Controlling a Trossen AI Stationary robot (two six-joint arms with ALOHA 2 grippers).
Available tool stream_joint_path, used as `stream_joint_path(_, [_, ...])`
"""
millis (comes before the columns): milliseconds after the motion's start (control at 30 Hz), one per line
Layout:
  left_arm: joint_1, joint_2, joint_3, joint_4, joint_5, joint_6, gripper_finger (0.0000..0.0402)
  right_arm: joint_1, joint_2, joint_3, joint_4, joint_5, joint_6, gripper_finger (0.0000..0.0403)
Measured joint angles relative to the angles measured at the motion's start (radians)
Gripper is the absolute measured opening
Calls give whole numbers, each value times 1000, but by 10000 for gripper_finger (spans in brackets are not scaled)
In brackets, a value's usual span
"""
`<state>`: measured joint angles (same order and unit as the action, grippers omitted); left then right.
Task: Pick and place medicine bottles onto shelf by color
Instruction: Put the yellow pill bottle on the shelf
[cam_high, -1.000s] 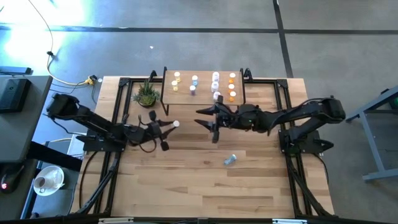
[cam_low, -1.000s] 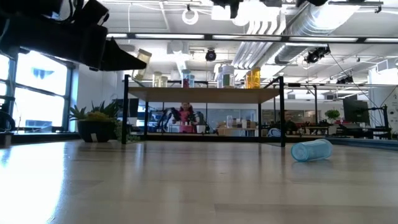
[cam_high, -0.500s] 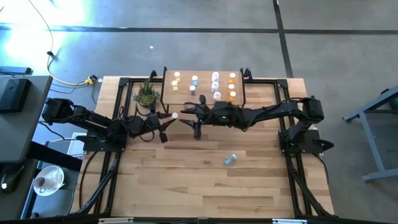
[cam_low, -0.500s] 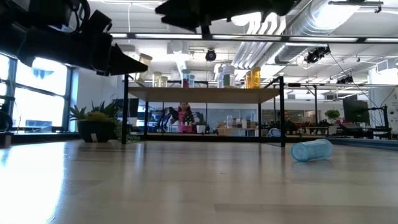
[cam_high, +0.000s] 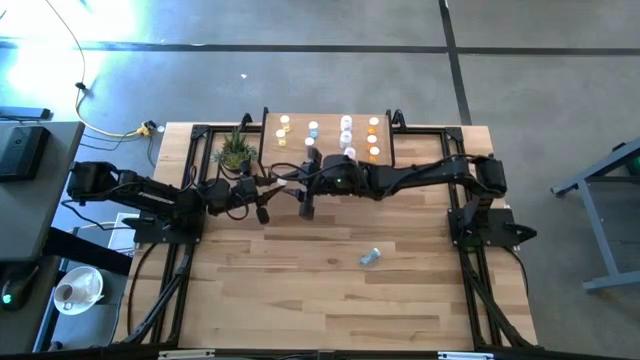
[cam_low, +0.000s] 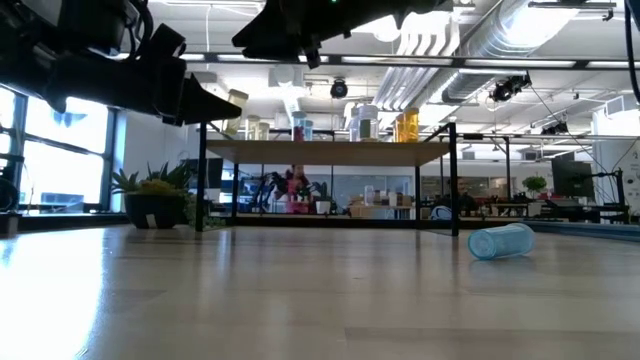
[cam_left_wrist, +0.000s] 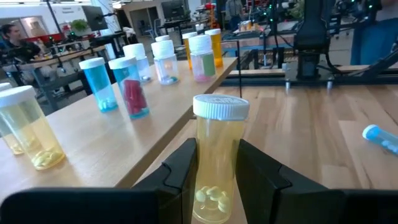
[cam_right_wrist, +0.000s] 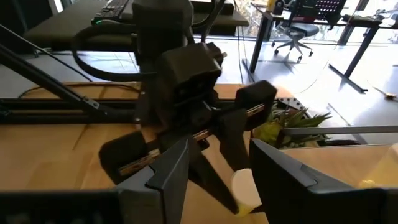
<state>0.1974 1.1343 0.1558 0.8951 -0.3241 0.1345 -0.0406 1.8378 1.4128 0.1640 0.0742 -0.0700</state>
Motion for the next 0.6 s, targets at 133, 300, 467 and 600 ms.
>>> stream_joint_path(133, [0,0,0,1,3,16,85,-6,0,0,-7,-1,-25,161])
stream_joint_path(300, [-1,1,0,52,89,17,85,-30,0,0,-39,-15,-11,161])
stream_joint_path(467, [-1,1,0,60,93,-1,85,-32,-1,0,-23,-75,-17,161])
stream_joint_path(600, [-2,1,0,96,109,-27,85,-31,8,0,-9,-80,-15,161])
